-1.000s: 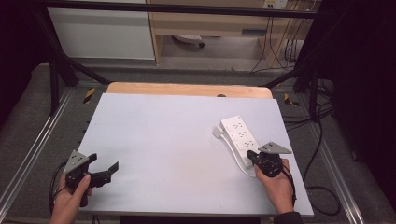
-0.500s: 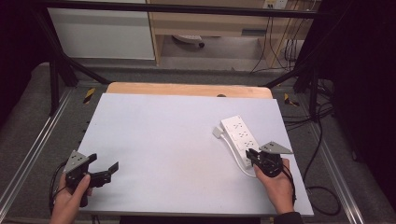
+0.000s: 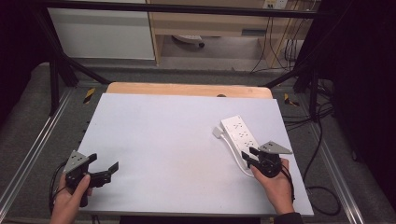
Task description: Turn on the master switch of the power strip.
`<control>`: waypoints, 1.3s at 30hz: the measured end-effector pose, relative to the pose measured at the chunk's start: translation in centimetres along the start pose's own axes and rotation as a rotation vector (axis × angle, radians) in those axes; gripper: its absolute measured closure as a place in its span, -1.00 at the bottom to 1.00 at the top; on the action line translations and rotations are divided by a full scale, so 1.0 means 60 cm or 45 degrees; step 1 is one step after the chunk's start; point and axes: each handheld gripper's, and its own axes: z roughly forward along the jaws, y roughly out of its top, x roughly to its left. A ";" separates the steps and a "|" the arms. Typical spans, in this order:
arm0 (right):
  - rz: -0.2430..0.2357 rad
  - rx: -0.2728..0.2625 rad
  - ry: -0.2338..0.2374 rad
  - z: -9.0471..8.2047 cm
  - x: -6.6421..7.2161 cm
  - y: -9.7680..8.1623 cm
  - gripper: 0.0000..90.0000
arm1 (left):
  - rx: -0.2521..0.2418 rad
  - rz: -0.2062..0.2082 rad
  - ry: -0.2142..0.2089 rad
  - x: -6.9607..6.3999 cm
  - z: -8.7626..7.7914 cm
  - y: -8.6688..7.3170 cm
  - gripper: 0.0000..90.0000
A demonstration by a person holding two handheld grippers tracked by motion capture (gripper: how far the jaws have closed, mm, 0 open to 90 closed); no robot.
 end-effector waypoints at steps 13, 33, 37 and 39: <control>0.022 -0.025 -0.004 0.002 0.006 0.007 -0.56 | -0.005 0.000 -0.003 0.000 0.000 0.000 -0.86; -0.015 -0.098 -0.018 -0.005 0.011 0.010 -0.92 | -0.010 -0.002 -0.005 0.000 -0.001 0.000 -0.86; -0.019 -0.111 -0.009 -0.011 0.012 0.012 -0.92 | -0.012 -0.005 -0.003 0.000 -0.001 0.000 -0.86; -0.019 -0.122 -0.010 -0.015 0.012 0.013 -0.91 | -0.013 -0.006 -0.003 0.000 -0.001 0.000 -0.86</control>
